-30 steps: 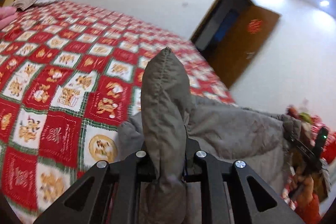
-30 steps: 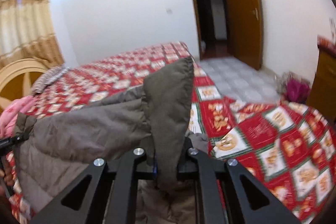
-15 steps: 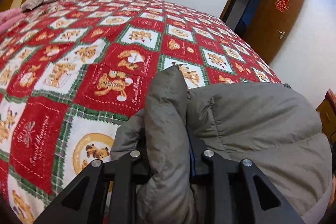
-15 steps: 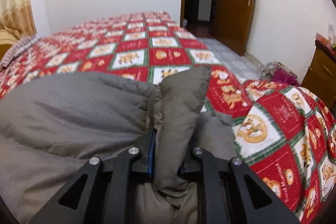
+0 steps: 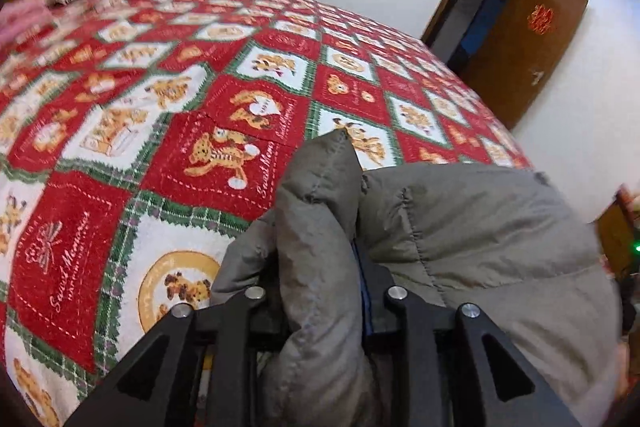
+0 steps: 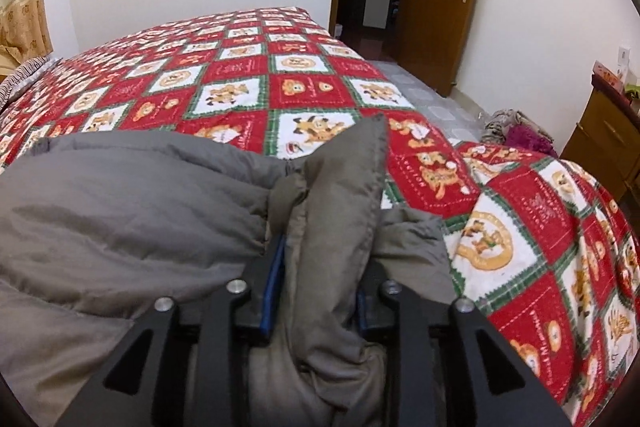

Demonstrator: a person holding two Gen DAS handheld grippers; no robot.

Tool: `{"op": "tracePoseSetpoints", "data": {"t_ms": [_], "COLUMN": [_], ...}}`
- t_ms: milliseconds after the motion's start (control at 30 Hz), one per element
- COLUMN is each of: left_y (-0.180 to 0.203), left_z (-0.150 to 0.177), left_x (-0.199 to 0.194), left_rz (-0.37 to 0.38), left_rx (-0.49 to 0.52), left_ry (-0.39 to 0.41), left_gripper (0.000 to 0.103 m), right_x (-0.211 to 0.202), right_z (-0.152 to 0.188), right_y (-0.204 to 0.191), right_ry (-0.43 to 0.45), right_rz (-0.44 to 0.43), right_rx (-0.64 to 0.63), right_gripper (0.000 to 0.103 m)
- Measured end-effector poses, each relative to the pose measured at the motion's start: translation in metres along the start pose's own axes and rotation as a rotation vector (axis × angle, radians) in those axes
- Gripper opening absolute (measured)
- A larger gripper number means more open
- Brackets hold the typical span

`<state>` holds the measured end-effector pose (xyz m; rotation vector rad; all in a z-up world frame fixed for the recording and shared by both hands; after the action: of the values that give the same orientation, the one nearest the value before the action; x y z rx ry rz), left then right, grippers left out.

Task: Fold large clothes
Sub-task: 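Open both tools and release the jacket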

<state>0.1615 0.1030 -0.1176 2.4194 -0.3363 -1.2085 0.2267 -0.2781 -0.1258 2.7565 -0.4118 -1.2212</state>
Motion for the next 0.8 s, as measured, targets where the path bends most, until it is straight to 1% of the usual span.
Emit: {"op": "tracePoseSetpoints", "data": {"t_ms": [33, 67, 100, 133, 167, 200, 233, 267, 300, 333, 367, 400, 433, 467, 500, 533, 567, 600, 633, 667, 733, 767, 800], "left_y": [-0.004, -0.006, -0.007, -0.010, -0.011, -0.013, -0.012, -0.009, -0.006, 0.007, 0.021, 0.032, 0.052, 0.066, 0.081, 0.094, 0.105, 0.107, 0.112, 0.112, 0.108, 0.105, 0.104], "left_z": [-0.007, -0.013, -0.017, -0.026, -0.032, -0.036, -0.040, -0.040, -0.038, -0.032, -0.024, -0.018, -0.005, 0.005, 0.016, 0.027, 0.038, 0.043, 0.051, 0.054, 0.062, 0.064, 0.067], "left_x": [-0.007, -0.015, -0.023, -0.043, -0.060, -0.072, -0.094, -0.108, -0.115, -0.122, -0.125, -0.124, -0.121, -0.117, -0.110, -0.101, -0.089, -0.083, -0.067, -0.060, -0.037, -0.032, -0.027], "left_rz": [0.006, -0.001, -0.013, -0.039, -0.067, -0.087, -0.116, -0.113, -0.096, -0.045, -0.008, 0.014, 0.044, 0.059, 0.068, 0.064, 0.067, 0.074, 0.063, 0.042, 0.002, -0.007, -0.024], "left_rx": [-0.004, -0.006, -0.005, 0.005, 0.014, 0.019, 0.017, 0.008, 0.006, 0.016, 0.030, 0.041, 0.060, 0.076, 0.091, 0.084, 0.069, 0.062, 0.057, 0.052, 0.034, 0.033, 0.051], "left_ry": [-0.042, -0.063, -0.062, -0.024, 0.024, 0.059, 0.123, 0.162, 0.177, 0.186, 0.186, 0.187, 0.186, 0.182, 0.179, 0.178, 0.164, 0.152, 0.132, 0.124, 0.089, 0.089, 0.109], "left_gripper": [0.026, 0.027, 0.031, 0.034, 0.047, 0.065, 0.072, 0.075, 0.075, 0.075, 0.075, 0.075, 0.075, 0.075, 0.075, 0.075, 0.075, 0.075, 0.075, 0.075, 0.075, 0.075, 0.075], "right_x": [-0.005, -0.013, -0.030, -0.054, -0.072, -0.102, -0.124, -0.142, -0.162, -0.180, -0.192, -0.196, -0.197, -0.192, -0.186, -0.174, -0.163, -0.151, -0.138, -0.129, -0.106, -0.100, -0.090], "right_z": [-0.003, -0.006, -0.010, -0.014, -0.017, -0.021, -0.024, -0.026, -0.027, -0.028, -0.026, -0.025, -0.021, -0.018, -0.016, -0.013, -0.011, -0.009, -0.008, -0.007, -0.001, 0.003, 0.007], "right_y": [0.004, 0.009, 0.018, 0.028, 0.035, 0.044, 0.047, 0.047, 0.043, 0.032, 0.014, 0.002, -0.021, -0.042, -0.053, -0.068, -0.075, -0.083, -0.092, -0.098, -0.107, -0.107, -0.109], "right_ry": [0.005, 0.020, 0.060, 0.123, 0.170, 0.241, 0.289, 0.331, 0.372, 0.392, 0.391, 0.380, 0.360, 0.342, 0.326, 0.300, 0.282, 0.268, 0.256, 0.247, 0.208, 0.193, 0.171], "right_rz": [-0.042, -0.069, -0.079, -0.075, -0.073, -0.059, -0.046, -0.041, -0.059, -0.112, -0.178, -0.209, -0.258, -0.325, -0.359, -0.388, -0.393, -0.385, -0.390, -0.404, -0.420, -0.416, -0.411], "right_rx": [0.002, 0.013, 0.034, 0.058, 0.074, 0.092, 0.099, 0.100, 0.090, 0.070, 0.045, 0.032, 0.018, 0.016, 0.021, 0.039, 0.057, 0.067, 0.057, 0.046, 0.045, 0.048, 0.051], "right_gripper": [0.037, 0.038, 0.039, 0.048, 0.068, 0.076, 0.082, 0.082, 0.080, 0.066, 0.036, 0.023, 0.014, 0.013, 0.012, 0.012, 0.012, 0.012, 0.012, 0.012, 0.012, 0.012, 0.011]}}
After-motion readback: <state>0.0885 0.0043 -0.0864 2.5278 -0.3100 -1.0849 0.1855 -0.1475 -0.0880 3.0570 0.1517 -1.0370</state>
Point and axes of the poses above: each gripper's, at about its wrist camera, not at the fingertips, and x roughly the way its jaws point, y to its right, z to its underside, the point moved 2 cm from there along x, roughly the way its jaws point, and after that the axes turned 11 degrees about -x, right-handed, at the moved point
